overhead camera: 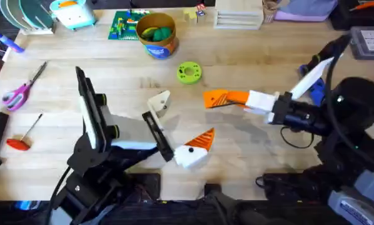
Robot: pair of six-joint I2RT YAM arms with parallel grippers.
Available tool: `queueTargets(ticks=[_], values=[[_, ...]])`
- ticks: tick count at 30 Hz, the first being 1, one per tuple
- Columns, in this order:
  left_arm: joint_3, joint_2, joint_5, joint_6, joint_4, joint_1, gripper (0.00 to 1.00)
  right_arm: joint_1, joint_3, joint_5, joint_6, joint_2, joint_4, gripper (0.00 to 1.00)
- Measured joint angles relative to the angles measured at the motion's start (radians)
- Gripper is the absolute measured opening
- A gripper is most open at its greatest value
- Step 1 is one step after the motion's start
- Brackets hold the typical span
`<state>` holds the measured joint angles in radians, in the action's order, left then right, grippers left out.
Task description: Pick up the gripper from the table and insert it into the empty holder that is missing its gripper. Then pick up a screw, insert it into the mounting hole, and use the screwdriver to tighten it. Finally, clean up the table by picking up the vegetable and placing it into the bucket.
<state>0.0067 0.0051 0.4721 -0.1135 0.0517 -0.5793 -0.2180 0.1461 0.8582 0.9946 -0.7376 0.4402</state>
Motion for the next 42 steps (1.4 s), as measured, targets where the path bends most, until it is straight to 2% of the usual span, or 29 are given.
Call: queueTargets(ticks=[7,10,15,23,32,42], values=[[0.000,0.000,0.000,0.000,0.000,0.000,0.993,-0.014,-0.043,0.008,0.115,0.000,0.077,0.028],[0.000,0.000,0.000,0.000,0.000,0.000,0.993,-0.042,-0.043,0.003,0.147,0.000,0.082,0.028],[0.000,0.000,0.000,0.000,0.000,0.000,0.993,-0.098,-0.043,-0.020,0.194,-0.031,0.184,0.028],[0.000,0.000,0.000,0.000,0.000,0.000,0.993,-0.128,-0.032,-0.034,0.282,-0.207,0.338,0.028],[0.000,0.000,0.001,0.000,0.000,0.000,0.993,-0.185,0.125,0.030,0.308,-0.473,0.437,0.028],[0.000,0.000,0.001,0.000,0.000,0.000,0.993,-0.213,0.134,0.055,0.311,-0.507,0.466,0.028]])
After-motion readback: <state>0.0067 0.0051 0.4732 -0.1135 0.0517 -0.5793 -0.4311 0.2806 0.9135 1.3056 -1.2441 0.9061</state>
